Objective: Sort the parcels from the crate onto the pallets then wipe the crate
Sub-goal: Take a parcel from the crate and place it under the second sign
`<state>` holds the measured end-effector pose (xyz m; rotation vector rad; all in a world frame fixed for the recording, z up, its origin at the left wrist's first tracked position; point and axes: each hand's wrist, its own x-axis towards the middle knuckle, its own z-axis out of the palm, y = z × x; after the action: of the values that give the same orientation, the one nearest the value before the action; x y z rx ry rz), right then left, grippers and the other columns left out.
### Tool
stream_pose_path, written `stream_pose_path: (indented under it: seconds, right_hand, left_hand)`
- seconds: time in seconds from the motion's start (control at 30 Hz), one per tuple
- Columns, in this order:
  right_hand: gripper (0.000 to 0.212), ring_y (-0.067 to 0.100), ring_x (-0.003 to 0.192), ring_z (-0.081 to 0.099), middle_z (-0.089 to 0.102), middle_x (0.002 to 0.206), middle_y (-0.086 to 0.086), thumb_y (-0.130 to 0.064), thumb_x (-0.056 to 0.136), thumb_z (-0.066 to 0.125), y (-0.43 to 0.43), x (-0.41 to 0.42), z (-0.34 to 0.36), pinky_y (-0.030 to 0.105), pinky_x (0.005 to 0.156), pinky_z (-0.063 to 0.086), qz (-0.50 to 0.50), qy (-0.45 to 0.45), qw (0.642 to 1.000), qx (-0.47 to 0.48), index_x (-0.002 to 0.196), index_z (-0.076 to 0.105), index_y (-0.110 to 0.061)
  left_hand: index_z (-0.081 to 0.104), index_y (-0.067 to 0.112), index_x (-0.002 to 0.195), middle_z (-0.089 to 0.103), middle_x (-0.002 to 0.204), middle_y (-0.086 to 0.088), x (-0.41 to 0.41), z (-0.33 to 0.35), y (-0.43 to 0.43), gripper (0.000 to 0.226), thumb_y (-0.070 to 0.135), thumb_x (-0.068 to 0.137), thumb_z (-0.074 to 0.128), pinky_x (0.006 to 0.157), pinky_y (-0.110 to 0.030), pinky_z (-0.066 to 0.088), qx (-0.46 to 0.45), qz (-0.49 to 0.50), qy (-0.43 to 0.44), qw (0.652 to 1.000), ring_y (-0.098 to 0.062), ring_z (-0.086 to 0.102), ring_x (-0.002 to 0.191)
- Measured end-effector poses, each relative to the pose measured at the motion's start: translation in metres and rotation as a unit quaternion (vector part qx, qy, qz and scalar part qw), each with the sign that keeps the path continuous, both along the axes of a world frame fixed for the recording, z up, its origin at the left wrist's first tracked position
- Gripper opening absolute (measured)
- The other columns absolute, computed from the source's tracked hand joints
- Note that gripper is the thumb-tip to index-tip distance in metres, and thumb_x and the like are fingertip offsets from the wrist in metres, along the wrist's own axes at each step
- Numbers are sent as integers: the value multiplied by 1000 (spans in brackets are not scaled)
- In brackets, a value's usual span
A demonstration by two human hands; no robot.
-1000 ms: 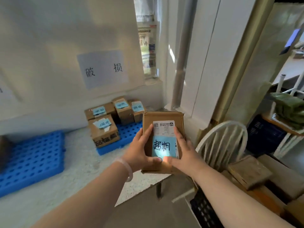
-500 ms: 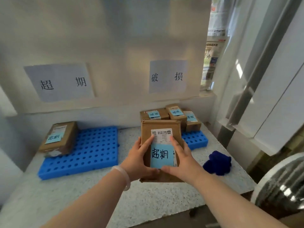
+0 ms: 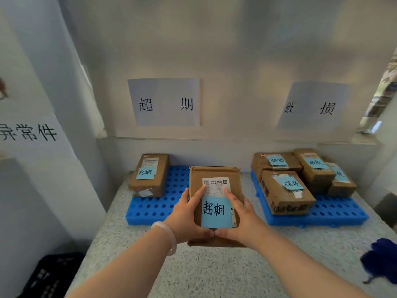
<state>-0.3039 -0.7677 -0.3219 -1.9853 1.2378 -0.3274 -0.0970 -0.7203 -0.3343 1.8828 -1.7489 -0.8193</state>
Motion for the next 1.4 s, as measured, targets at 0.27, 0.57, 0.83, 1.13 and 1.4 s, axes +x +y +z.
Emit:
stream_pose_path:
  seconds: [0.27,0.57,0.83,1.13,1.4]
  right_hand:
    - [117,21,145,18,3,157,-6,-46,67,86,-35,67,-15,41,118,29,19,6,999,27,149,3,-57]
    - [119,18,139,26,17,153,-2,-46,67,86,-86,119,-63,40,114,30,1,17,996,88,153,3,-49]
    - [111,17,139,25,16,155,-2,-42,75,82,-117,149,-96,37,113,28,5,23,992,124,153,3,-46]
    - [111,20,141,25,12,158,0,-49,77,77,-142,177,-108,40,112,30,-26,26,994,106,152,-6,-48]
    - [83,14,151,3,-11,162,-17,-57,89,59,-108,137,-108,46,119,22,21,53,998,-33,147,0,-56]
  left_hand:
    - [6,54,150,-2,155,8,56,-15,-13,116,47,66,87,118,-33,27,-3,58,25,998,-19,20,142]
    - [11,45,153,9,155,5,92,-52,-49,100,43,79,78,112,-24,29,51,104,44,992,-16,27,140]
    - [3,46,153,5,163,7,120,-88,-76,99,45,83,74,121,-33,22,102,116,50,987,-14,15,148]
    - [6,40,156,13,162,4,138,-100,-100,85,44,93,63,121,-35,24,87,154,59,982,-15,17,147]
    - [-4,46,151,-12,162,18,124,-107,-57,75,62,94,42,122,-36,23,6,137,-31,990,-8,5,149]
